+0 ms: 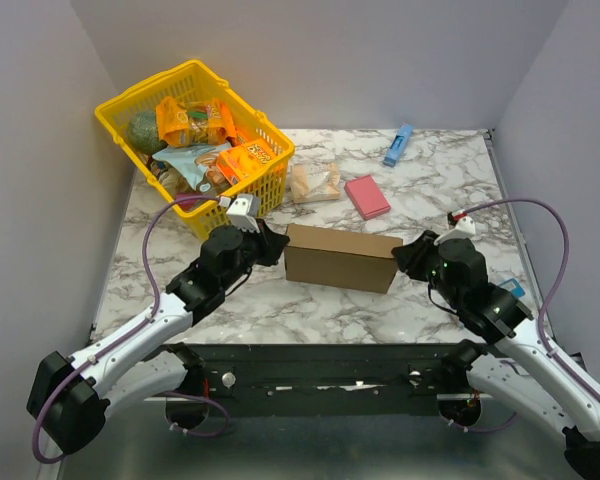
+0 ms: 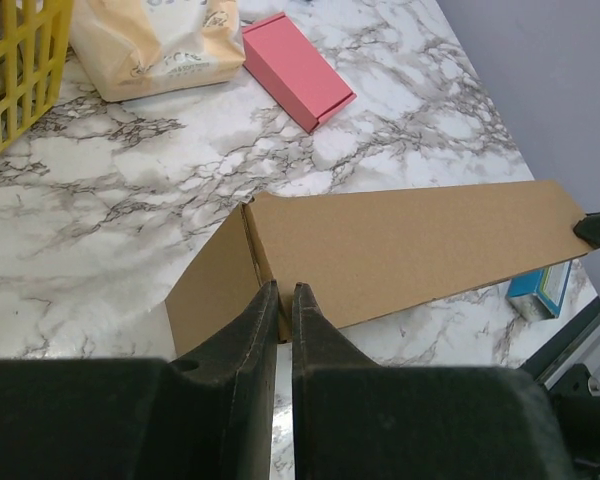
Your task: Fold the paper box
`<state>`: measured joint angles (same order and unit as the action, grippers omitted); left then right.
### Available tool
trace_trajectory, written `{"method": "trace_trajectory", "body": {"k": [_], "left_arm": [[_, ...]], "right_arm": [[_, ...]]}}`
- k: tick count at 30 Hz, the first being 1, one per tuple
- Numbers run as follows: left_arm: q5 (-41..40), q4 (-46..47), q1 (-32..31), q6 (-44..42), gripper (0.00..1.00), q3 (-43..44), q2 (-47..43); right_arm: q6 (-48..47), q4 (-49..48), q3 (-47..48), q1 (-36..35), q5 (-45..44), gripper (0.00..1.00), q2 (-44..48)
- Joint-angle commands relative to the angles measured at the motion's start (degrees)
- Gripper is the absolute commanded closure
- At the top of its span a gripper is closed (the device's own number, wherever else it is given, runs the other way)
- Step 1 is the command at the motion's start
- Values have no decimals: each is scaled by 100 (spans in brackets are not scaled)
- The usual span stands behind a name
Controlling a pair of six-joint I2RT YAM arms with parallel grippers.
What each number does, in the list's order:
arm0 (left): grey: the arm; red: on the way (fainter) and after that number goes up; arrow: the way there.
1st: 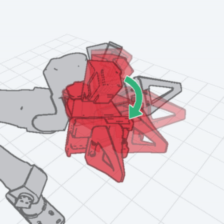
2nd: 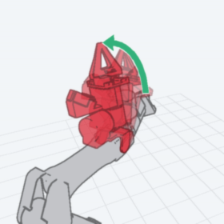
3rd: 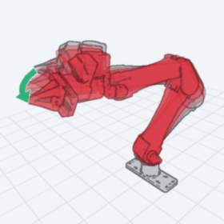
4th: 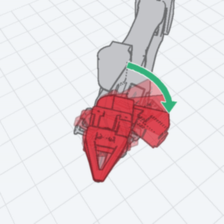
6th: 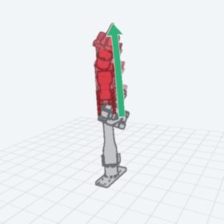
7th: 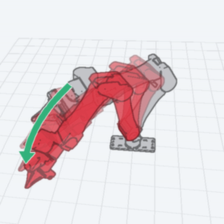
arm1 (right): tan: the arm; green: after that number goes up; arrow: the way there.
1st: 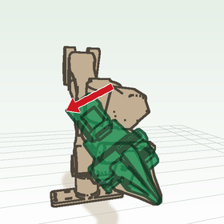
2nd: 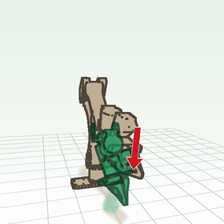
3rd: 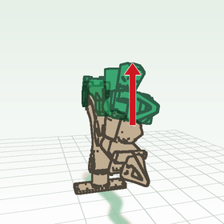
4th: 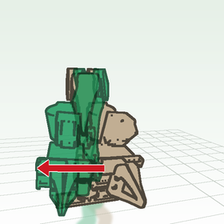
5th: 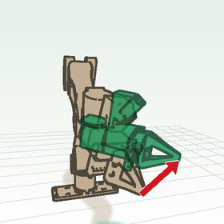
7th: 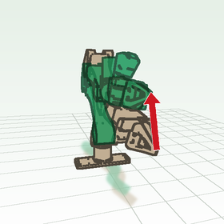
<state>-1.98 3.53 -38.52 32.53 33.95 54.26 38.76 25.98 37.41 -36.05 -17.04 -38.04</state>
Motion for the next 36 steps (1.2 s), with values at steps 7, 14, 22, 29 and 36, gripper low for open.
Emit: {"method": "trace_trajectory", "body": {"k": [7,14,22,29,36], "left_arm": [[-655,-2023,-173,463,87,-995,6],[-488,-1654,-182,772,87,-1172,-232],[-470,-1715,-173,640,87,-1049,-223],[-505,-1715,-173,570,87,-952,-161],[-505,-1750,-173,535,87,-926,-126]], "right_arm": [[448,1454,-797,2,728,99,-10],[361,1936,-139,-7,746,73,-45],[-316,2043,1373,255,411,35,-528],[-643,999,893,1759,2563,33,-477],[-291,619,426,2023,3250,39,-98]]}}
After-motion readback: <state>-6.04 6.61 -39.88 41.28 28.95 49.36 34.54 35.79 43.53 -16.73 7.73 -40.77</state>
